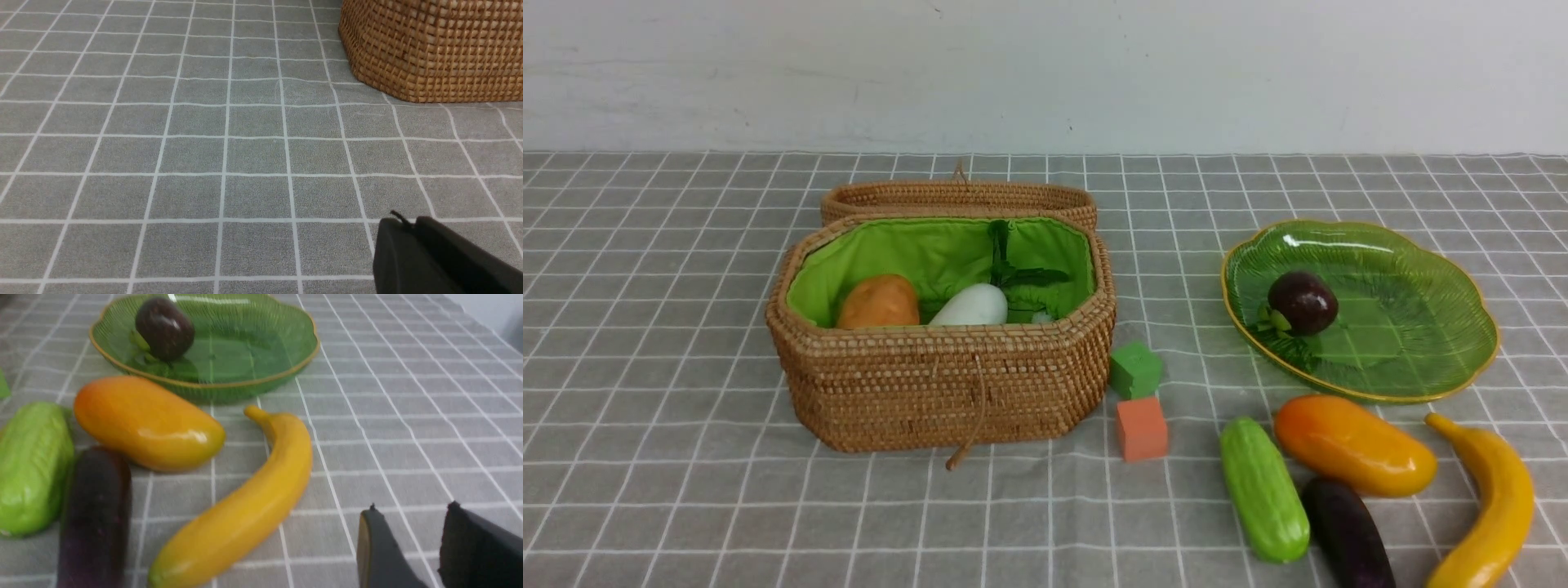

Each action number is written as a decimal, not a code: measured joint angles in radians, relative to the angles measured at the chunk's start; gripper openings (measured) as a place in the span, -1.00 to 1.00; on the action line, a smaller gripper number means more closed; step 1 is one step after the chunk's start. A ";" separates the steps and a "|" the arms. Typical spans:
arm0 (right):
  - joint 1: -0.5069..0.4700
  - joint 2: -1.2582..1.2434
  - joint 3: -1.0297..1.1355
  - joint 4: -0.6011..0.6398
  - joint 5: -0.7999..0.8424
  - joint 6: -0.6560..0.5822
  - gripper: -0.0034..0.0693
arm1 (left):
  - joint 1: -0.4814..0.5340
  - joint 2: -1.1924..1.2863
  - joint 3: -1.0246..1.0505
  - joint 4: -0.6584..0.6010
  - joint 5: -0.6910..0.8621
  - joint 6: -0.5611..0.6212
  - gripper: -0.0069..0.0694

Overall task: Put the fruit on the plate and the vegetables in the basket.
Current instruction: Use the right arm to grab a banana and put it into the right plate

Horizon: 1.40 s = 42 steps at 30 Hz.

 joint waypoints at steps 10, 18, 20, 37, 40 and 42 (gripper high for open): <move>0.000 0.000 0.000 -0.008 -0.607 0.048 -0.25 | 0.000 0.000 0.000 0.000 0.000 0.000 -0.72; 0.000 0.000 -0.159 -0.017 -0.703 0.531 -0.25 | 0.000 0.000 0.000 0.000 0.000 0.000 -0.68; 0.000 0.000 -0.228 -0.027 -0.659 0.590 -0.25 | 0.000 0.000 0.000 0.000 0.000 0.000 -0.68; 0.000 0.501 -0.791 -0.183 0.551 0.459 -0.25 | 0.000 0.000 0.000 0.000 0.000 0.001 -0.63; 0.000 0.601 -0.748 -0.126 0.579 0.421 -0.25 | 0.000 0.000 0.000 0.000 0.000 0.001 -0.62; 0.000 0.640 -0.730 -0.082 0.577 0.417 -0.25 | 0.000 0.000 0.000 0.000 -0.001 0.001 -0.61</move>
